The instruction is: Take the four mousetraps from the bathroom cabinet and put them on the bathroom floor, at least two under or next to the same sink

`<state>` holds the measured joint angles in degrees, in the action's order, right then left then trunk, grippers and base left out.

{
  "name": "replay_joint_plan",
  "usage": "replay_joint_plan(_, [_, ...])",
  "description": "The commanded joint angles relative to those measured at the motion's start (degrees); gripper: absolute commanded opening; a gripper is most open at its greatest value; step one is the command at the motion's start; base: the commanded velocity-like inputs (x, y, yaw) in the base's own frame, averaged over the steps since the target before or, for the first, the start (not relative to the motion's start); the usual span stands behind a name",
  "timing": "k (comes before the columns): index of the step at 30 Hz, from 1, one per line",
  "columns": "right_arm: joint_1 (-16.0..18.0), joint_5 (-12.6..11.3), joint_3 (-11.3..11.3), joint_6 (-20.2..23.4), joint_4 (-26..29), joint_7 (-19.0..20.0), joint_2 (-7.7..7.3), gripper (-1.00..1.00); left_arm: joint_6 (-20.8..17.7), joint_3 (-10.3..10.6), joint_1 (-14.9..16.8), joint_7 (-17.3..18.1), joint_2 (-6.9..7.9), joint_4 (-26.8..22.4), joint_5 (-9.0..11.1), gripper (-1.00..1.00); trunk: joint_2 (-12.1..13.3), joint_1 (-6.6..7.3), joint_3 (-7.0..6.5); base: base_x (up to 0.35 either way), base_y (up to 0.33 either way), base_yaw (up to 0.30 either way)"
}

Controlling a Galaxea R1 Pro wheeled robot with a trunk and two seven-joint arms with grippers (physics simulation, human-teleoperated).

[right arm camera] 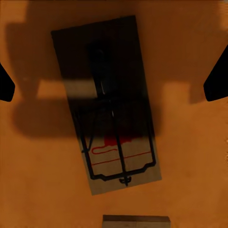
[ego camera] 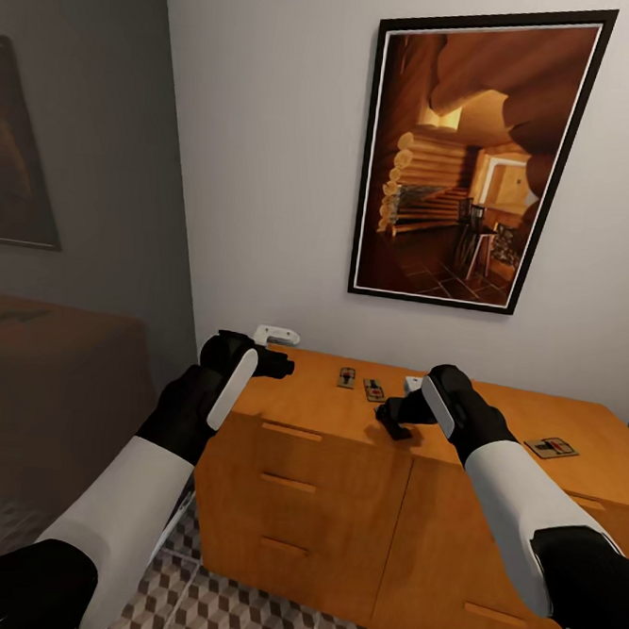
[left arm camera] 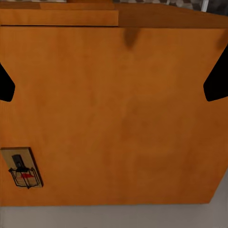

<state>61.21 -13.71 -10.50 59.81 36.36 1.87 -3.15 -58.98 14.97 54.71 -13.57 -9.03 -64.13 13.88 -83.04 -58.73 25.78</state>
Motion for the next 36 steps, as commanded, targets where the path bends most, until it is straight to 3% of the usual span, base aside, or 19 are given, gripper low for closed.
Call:
replay_joint_plan(1, [0.05, 0.06, -0.31, 0.19, 0.09, 0.28, -0.07, 1.0, -0.17, 0.06, 0.05, -0.58, 0.0, -0.03, 0.6, 1.0, -0.04, 0.0, 0.07, 0.0, 0.0, 0.0])
replay_joint_plan(36, [0.05, 0.54, -0.44, 0.19, -0.15, 0.54, -0.02, 1.0, -0.17, 0.06, 0.04, -0.67, -0.02, -0.04, 0.62, 1.0, -0.04, 0.0, 0.07, 0.0, 0.0, 0.0])
